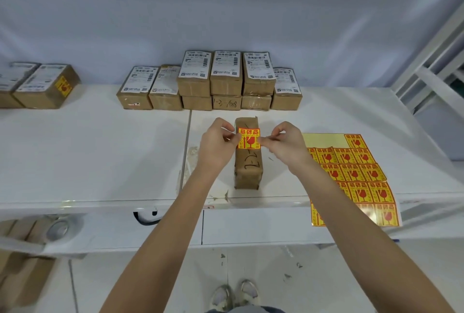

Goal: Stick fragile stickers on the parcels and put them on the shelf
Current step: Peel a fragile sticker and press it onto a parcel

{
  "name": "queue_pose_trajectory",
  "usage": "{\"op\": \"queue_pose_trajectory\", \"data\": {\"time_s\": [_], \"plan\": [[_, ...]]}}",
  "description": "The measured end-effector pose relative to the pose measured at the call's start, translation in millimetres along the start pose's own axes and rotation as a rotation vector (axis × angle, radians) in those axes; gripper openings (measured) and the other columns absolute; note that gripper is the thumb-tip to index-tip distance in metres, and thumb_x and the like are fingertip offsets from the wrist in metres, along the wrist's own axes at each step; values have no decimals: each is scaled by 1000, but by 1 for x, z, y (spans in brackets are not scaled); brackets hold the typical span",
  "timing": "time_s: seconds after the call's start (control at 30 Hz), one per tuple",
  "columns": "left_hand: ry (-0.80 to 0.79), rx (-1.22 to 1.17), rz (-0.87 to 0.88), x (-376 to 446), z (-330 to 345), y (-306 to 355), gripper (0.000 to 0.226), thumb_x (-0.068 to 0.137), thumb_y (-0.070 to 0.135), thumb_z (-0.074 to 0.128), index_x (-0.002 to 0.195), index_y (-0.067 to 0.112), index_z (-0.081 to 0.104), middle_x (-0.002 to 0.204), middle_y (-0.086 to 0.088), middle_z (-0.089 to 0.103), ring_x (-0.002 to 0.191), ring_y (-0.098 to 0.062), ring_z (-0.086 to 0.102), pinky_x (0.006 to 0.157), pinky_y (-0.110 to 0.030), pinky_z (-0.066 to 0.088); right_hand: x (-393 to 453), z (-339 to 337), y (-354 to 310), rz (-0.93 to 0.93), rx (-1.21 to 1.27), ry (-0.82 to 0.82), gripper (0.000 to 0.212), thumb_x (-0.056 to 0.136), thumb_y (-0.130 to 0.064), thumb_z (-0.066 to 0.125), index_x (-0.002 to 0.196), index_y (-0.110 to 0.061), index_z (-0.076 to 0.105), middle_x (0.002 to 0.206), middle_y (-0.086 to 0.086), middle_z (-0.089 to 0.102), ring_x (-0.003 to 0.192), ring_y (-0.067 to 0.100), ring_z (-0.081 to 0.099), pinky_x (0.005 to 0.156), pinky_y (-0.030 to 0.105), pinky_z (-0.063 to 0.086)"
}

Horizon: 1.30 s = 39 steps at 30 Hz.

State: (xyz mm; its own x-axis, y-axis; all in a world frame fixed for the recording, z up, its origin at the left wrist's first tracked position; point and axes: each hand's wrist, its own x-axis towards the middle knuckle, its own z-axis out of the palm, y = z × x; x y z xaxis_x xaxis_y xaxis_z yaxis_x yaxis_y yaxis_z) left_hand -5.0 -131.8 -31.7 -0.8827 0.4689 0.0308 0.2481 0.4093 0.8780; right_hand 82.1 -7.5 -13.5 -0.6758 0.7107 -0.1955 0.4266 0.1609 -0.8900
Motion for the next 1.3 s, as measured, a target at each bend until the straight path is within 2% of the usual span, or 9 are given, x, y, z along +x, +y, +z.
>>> {"op": "queue_pose_trajectory", "data": {"time_s": [0.07,0.2,0.43,0.57,0.73,0.87,1.03,1.3], "plan": [[-3,0,-1,0,1,0,17,87,16,65,93,15,50,93,-11,68,81,-22,66,71,-38,57,1,1,1,-14,-6,7,34,75,-15,77,74,-19,43,92,19,67,68,17,57,73,32,48],[-14,30,8,0,1,1,16,88,17,64,92,16,49,92,-11,69,82,-23,66,72,-34,55,4,1,4,-44,-52,18,35,75,-17,78,73,-19,43,89,18,67,72,21,59,77,37,50],[-15,125,50,-1,0,5,16,89,16,62,91,15,46,85,-3,62,77,-20,62,67,-28,49,8,5,6,-80,-107,32,35,74,-15,77,73,-19,42,76,9,63,83,23,64,77,33,48],[15,184,86,-2,0,6,16,89,16,61,89,14,45,81,2,55,74,-15,54,64,-25,43,10,5,7,-98,-140,41,35,73,-16,77,72,-20,42,71,6,59,82,24,62,78,34,48],[34,206,105,-3,1,7,15,89,15,61,88,14,46,78,3,54,72,-15,54,64,-25,43,12,6,7,-106,-181,54,35,73,-17,76,72,-20,41,74,7,61,80,22,61,75,32,48],[38,222,119,-4,3,8,16,89,14,61,87,14,45,76,4,52,71,-14,53,62,-23,40,12,5,8,-119,-193,56,35,72,-17,77,72,-19,41,68,3,58,78,21,62,76,34,49],[28,264,112,-3,2,12,18,88,13,61,88,14,44,80,2,55,72,-16,54,62,-24,42,14,5,6,-126,-235,49,36,71,-19,78,71,-19,42,66,1,57,79,21,65,72,33,49],[44,308,121,-3,4,13,19,88,13,62,88,14,43,81,1,56,69,-15,53,52,-15,36,11,4,4,-141,-274,50,36,73,-22,78,69,-20,42,65,-2,54,80,21,65,73,35,50]]}}
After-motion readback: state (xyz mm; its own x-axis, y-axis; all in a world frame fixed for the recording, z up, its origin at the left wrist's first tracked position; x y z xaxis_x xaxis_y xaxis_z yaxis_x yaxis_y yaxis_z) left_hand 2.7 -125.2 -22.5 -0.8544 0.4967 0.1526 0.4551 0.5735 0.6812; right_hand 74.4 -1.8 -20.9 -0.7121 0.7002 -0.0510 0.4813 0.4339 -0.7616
